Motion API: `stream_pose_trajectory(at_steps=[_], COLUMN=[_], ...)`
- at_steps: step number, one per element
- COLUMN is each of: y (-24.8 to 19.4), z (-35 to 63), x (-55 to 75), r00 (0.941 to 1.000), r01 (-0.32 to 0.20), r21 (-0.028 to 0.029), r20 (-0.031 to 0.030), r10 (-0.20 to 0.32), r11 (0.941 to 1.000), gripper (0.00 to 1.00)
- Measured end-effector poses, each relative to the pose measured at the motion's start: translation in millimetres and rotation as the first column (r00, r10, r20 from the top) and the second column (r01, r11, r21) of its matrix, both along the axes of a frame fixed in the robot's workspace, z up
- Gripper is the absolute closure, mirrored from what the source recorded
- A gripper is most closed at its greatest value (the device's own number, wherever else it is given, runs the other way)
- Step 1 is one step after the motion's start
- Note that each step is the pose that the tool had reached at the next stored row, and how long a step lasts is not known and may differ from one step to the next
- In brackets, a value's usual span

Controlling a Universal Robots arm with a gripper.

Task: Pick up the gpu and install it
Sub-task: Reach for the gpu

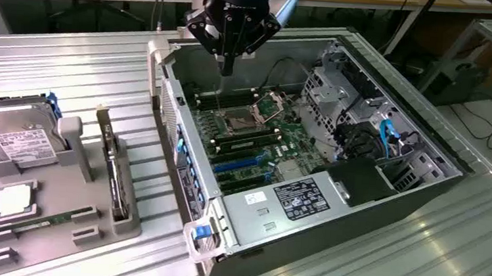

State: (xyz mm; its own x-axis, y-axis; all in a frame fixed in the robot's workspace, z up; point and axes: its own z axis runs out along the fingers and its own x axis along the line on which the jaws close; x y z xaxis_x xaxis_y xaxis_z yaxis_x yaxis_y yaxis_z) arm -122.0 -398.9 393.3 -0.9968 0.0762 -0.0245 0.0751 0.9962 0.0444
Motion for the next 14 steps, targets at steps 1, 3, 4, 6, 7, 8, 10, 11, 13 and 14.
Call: stream_pose_trajectory(at_steps=[1,3,4,6,7,8,10,11,13,14], y=[0.0,0.0,0.0,0.0,0.0,0.0,0.0,0.0,0.0,0.0], z=[0.0,0.0,0.0,0.0,0.0,0.0,0.0,0.0,0.0,0.0], x=[-0.2,-2.3,-2.6,-3.3,-3.8,-4.2,-5.6,-6.5,-8.6,-9.7], r00=[1.0,1.0,1.0,1.0,1.0,1.0,1.0,1.0,1.0,1.0], r01=[0.0,0.0,0.0,0.0,0.0,0.0,0.0,0.0,0.0,0.0], r21=[-0.0001,-0.0001,0.0,0.0,0.0,0.0,0.0,-0.0001,0.0,0.0], r20=[-0.0001,0.0,0.0,0.0,0.0,0.0,0.0,0.0,0.0,0.0], r10=[0.0,0.0,0.0,0.0,0.0,0.0,0.0,0.0,0.0,0.0], r11=[1.0,1.0,1.0,1.0,1.0,1.0,1.0,1.0,1.0,1.0], gripper=[0.89,0.89,0.89,0.89,0.89,0.89,0.89,0.89,0.89,0.89])
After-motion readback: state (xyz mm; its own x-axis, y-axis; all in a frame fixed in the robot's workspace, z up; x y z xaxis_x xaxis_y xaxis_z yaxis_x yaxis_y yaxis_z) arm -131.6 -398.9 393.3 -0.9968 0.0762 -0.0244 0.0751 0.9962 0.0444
